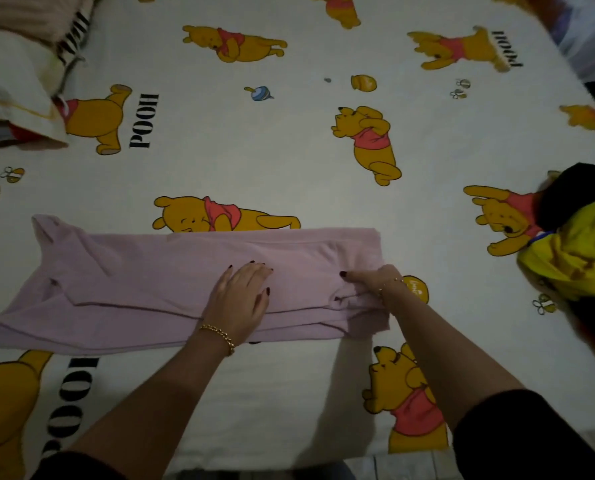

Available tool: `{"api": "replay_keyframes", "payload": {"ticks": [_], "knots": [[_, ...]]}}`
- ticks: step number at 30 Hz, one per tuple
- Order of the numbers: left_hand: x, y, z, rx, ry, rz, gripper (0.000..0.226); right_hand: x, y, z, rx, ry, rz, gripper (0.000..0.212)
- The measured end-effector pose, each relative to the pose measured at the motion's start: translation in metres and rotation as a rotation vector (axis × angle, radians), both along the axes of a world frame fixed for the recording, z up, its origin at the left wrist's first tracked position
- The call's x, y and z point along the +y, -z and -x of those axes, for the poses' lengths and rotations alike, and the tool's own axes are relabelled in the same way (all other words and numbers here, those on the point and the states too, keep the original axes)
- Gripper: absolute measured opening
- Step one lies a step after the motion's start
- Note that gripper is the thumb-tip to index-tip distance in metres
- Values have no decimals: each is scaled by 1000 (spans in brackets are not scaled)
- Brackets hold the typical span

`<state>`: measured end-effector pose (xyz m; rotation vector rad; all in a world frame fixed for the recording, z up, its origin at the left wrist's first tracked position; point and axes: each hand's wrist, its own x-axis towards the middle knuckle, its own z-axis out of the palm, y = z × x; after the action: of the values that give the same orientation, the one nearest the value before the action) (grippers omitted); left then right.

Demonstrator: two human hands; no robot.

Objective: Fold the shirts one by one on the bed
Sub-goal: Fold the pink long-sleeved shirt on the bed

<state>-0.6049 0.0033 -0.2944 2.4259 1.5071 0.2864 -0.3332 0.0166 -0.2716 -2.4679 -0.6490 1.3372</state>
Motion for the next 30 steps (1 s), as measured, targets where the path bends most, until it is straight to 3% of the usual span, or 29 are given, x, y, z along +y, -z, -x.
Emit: {"api": "replay_keyframes", "payload": {"ticks": [5,11,15,17,19,21,22,23,25,27,30], "knots": [[-4,-6,-27,-361,-264,89,30,-3,-18,-36,205,-71,-7,83],[-10,-15,-55,-449,-370,244,18,-4,-51,-90,183,-123,-128,56],[-8,-32,-83,-653,-588,324,11,7,-65,-65,302,-257,-210,51],[-2,-36,-89,-843,-783,481,26,10,-67,-31,494,-272,-229,47],[11,-22,-79,-746,-970,591,48,10,-67,3,722,-249,-165,46],[19,-8,-63,-681,-1133,742,88,9,-57,20,733,-214,-157,48],[19,-4,-58,-765,-1180,821,109,7,-50,25,665,-179,-187,45],[17,3,-52,-856,-1192,878,116,5,-42,26,568,-137,-227,39],[13,12,-42,-970,-1115,987,92,1,-22,24,279,-114,-297,31],[11,16,-36,-945,-1037,1022,62,-2,-7,22,81,-157,-269,22],[11,-1,-32,-914,-1037,971,38,-4,1,29,171,-170,-171,38]]}}
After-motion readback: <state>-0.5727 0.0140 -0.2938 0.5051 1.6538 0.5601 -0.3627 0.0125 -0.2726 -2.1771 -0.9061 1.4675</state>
